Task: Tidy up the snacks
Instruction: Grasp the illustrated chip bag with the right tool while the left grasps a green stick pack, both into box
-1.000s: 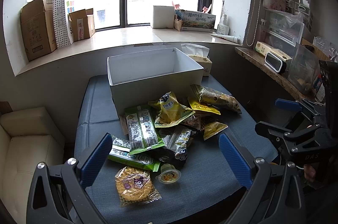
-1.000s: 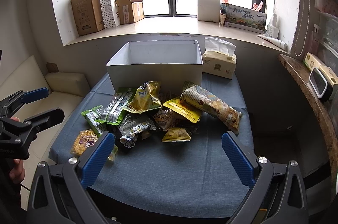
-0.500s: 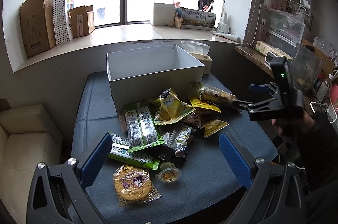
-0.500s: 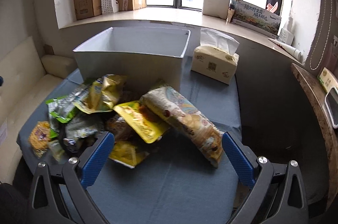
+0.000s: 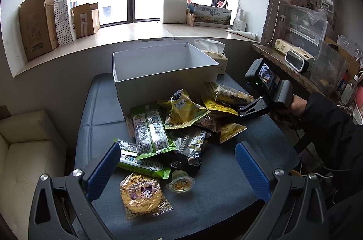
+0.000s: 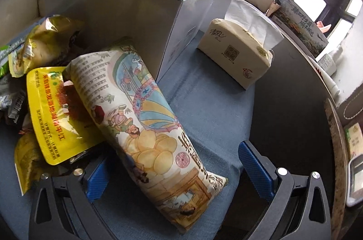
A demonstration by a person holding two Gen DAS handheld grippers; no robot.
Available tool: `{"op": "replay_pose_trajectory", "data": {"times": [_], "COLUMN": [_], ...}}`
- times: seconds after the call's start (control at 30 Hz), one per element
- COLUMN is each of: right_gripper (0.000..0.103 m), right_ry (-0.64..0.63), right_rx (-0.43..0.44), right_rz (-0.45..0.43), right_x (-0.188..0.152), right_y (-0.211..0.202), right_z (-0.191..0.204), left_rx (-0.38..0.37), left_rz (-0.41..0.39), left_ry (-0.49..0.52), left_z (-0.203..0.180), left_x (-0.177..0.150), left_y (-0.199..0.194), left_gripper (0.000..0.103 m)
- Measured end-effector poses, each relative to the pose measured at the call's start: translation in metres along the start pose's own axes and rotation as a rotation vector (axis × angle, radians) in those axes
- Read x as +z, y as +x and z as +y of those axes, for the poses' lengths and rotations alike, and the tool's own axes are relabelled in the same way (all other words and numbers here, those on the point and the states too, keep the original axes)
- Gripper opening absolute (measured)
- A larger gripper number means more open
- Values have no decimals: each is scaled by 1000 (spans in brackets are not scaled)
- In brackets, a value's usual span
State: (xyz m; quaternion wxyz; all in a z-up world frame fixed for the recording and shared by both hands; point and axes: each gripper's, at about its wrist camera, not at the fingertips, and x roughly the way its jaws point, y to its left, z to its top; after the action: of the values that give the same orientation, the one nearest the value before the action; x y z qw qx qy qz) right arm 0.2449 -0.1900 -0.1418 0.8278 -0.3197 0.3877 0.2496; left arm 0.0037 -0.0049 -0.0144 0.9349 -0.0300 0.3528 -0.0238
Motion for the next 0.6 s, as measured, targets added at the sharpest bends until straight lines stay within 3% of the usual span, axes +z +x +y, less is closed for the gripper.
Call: {"op": "replay_pose_trajectory", "data": {"times": [0.07, 0.13, 0.4, 0.6], "right_gripper": [96, 61, 57, 55], "right_ry": [-4, 26, 168, 310], "right_rx": [18, 78, 147, 130], "right_rz": [-2, 7, -8, -36], "right_x": [3, 4, -14, -32], "right_y": [3, 5, -9, -47], "right_z": [1, -1, -17, -32], "left_rx": [4, 10, 35, 36], "left_rz": [4, 7, 23, 52], "left_ry": [-3, -8, -33, -57], "left_z": [1, 4, 19, 33], "left_x": [-1, -2, -7, -9], "left_y": [1, 2, 11, 34], "left_gripper": [103, 103, 103, 103]}}
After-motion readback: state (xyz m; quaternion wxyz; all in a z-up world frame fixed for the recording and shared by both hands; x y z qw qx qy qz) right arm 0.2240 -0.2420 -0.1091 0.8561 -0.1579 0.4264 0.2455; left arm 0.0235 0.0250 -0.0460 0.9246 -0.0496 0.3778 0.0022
